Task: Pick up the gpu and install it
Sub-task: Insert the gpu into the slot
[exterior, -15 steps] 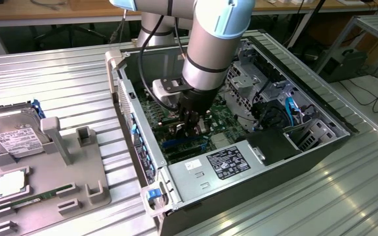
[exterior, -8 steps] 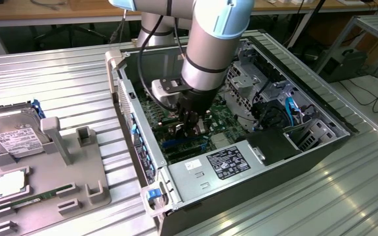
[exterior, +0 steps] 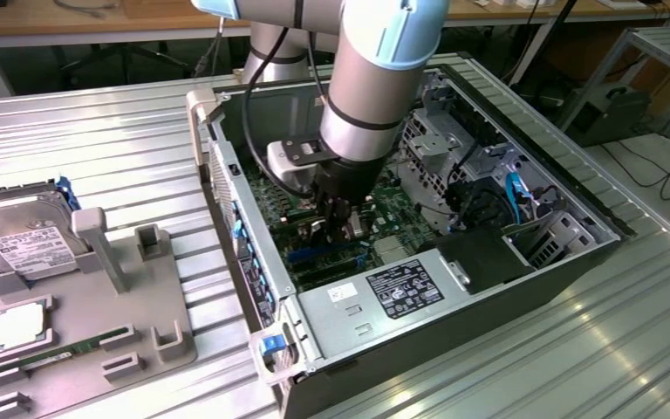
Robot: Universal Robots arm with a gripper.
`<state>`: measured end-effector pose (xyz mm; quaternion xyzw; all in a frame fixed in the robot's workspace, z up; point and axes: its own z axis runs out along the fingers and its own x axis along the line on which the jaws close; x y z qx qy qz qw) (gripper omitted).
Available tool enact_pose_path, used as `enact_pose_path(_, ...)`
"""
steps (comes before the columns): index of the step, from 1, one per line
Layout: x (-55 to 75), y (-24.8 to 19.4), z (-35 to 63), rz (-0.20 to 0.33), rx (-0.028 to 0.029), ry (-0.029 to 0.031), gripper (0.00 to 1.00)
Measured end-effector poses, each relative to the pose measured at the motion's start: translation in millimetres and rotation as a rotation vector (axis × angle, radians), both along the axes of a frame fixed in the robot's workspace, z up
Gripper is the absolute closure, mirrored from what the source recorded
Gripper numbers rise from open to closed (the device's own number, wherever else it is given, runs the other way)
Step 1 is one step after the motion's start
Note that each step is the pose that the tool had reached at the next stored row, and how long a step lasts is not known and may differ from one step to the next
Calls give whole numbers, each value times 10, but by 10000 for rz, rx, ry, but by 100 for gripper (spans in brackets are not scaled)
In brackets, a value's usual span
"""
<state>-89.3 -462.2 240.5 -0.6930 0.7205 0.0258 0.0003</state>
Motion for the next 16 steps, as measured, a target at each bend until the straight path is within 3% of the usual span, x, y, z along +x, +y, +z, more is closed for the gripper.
enact_pose_path(16, -4, 0, -23, -48, 1, 27, 72)
